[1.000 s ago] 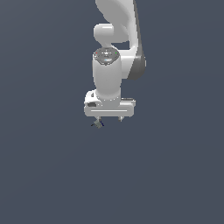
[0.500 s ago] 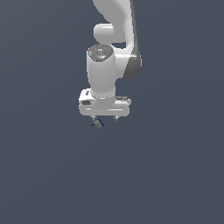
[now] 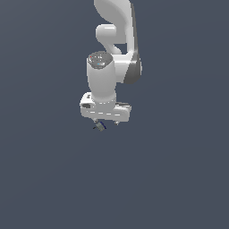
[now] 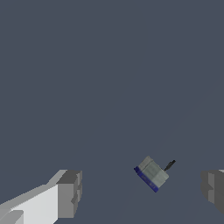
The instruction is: Pick up the object and move it to a goal position.
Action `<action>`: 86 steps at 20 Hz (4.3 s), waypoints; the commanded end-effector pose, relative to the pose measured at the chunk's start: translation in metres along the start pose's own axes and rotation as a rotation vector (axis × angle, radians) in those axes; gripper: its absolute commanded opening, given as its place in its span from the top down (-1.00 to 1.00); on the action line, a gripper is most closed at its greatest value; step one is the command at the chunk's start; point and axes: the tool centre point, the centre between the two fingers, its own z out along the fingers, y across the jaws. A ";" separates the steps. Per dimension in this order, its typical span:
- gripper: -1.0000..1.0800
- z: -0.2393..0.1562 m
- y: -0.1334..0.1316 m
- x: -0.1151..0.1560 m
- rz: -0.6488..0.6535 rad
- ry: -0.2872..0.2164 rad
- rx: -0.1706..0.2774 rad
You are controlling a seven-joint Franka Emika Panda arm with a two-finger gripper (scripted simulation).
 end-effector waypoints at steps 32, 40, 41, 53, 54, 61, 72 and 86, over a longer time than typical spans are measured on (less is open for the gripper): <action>-0.92 0.103 0.066 -0.060 0.792 -0.030 -0.026; -0.92 0.114 0.066 -0.061 0.789 -0.030 -0.026; -0.92 0.118 0.067 -0.061 0.789 -0.030 -0.026; 1.00 0.153 0.067 -0.062 0.793 -0.030 -0.026; 1.00 0.153 0.067 -0.062 0.793 -0.030 -0.026; 1.00 0.153 0.067 -0.062 0.793 -0.030 -0.026; 1.00 0.131 0.057 -0.053 0.793 -0.030 -0.026; 1.00 0.023 0.011 -0.003 0.795 -0.029 -0.029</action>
